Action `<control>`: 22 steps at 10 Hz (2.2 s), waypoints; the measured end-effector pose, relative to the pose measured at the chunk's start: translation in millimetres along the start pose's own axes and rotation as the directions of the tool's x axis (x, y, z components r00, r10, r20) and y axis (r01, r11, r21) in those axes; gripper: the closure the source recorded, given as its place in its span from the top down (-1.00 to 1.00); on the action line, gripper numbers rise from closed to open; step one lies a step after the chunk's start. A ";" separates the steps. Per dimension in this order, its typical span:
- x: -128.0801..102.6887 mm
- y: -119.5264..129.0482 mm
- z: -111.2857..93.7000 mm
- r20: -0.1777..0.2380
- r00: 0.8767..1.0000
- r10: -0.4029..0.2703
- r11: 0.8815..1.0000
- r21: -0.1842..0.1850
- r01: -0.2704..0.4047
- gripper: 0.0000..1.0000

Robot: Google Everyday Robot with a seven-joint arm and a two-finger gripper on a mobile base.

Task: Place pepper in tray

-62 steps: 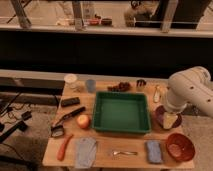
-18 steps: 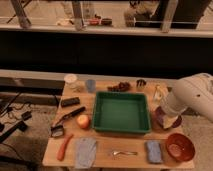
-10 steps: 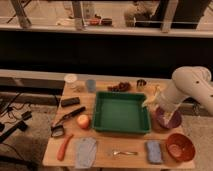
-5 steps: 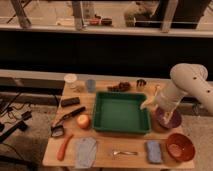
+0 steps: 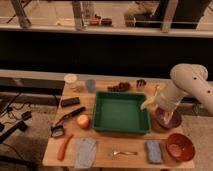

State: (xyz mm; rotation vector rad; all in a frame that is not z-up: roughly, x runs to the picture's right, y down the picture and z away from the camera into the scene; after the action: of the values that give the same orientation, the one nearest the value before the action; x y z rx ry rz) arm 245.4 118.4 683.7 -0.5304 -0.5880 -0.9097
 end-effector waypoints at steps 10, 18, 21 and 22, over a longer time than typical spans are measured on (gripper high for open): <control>-123.5 -96.9 41.6 0.057 0.958 -0.280 0.959 -0.014 0.282 0.60; -164.9 -122.1 55.3 0.070 0.918 -0.392 0.920 0.000 0.392 0.60; -171.5 -115.9 61.6 0.074 0.923 -0.378 0.924 -0.027 0.381 0.60; -179.6 -120.1 65.3 0.081 0.915 -0.395 0.917 -0.031 0.398 0.60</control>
State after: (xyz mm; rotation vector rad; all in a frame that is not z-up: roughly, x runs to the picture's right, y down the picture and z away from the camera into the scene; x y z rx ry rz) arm 41.9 201.3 631.7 -0.4956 -0.7591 -1.2963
